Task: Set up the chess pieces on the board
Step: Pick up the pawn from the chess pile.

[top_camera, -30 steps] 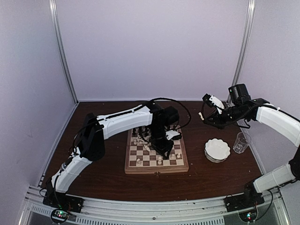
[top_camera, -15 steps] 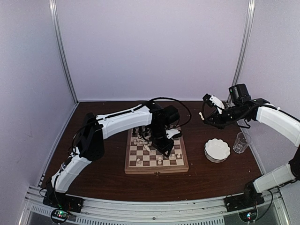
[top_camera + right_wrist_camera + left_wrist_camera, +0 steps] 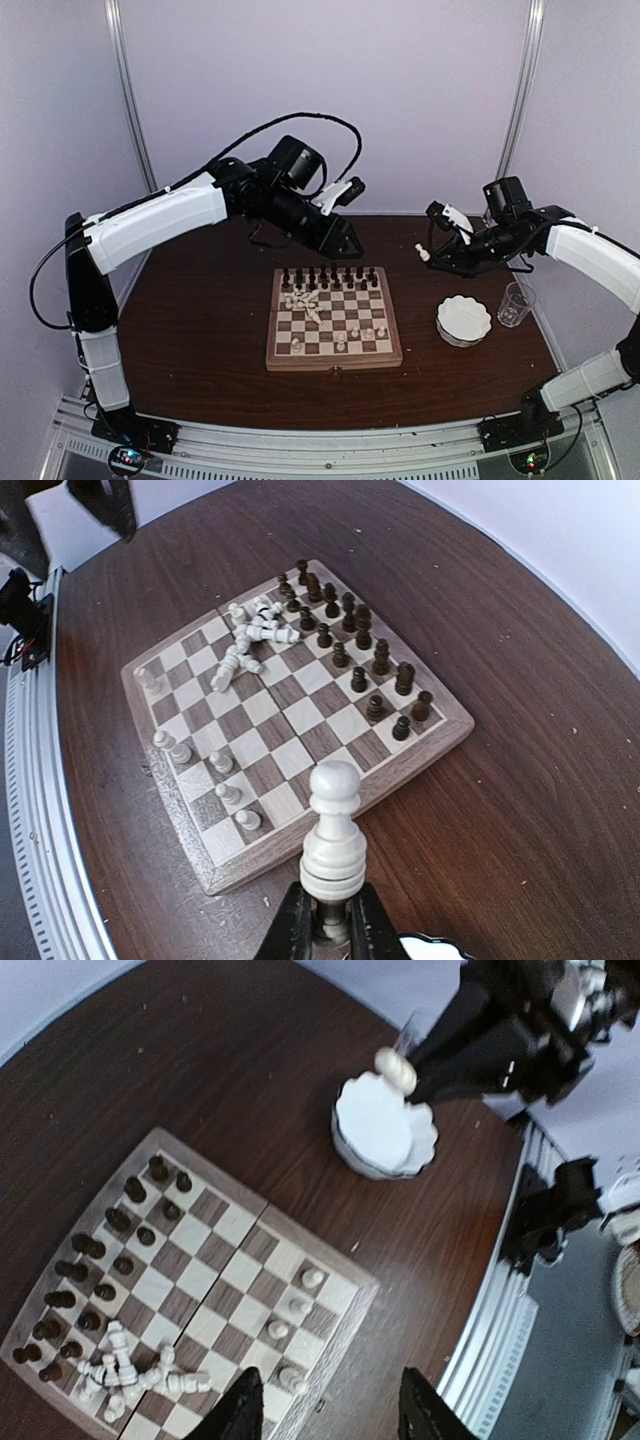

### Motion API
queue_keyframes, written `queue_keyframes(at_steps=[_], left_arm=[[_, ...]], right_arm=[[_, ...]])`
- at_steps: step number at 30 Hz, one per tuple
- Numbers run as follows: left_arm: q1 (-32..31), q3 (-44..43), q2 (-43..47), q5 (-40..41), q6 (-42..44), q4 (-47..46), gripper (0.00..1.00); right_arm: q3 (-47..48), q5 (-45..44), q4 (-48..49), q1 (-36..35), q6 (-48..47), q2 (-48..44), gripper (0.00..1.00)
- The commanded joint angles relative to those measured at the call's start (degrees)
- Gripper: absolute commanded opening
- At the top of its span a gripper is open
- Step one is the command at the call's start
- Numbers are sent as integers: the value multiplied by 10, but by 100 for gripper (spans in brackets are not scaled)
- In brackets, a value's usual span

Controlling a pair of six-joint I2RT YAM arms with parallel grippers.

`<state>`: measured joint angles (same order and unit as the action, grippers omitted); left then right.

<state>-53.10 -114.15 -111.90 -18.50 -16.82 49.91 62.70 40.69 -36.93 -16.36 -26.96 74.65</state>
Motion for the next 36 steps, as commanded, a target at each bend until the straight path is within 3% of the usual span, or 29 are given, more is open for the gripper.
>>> queue_keyframes(at_steps=[1,11,22,30,36], left_arm=[[34,89,18,-105,-134,-226,47],[31,111,-9,-187,-231,-332,45],[9,73,-48,-236,-244,-321,45],[3,68,-53,-245,-240,-313,35],[1,72,-54,-250,-243,-311,37]], right_arm=[[37,43,-46,-41,-34,3,8],[71,31,-98,-121,-59,8,8],[78,9,-98,-141,-54,17,8],[77,-1,-90,-141,-46,18,8],[74,-7,-85,-141,-43,18,8]])
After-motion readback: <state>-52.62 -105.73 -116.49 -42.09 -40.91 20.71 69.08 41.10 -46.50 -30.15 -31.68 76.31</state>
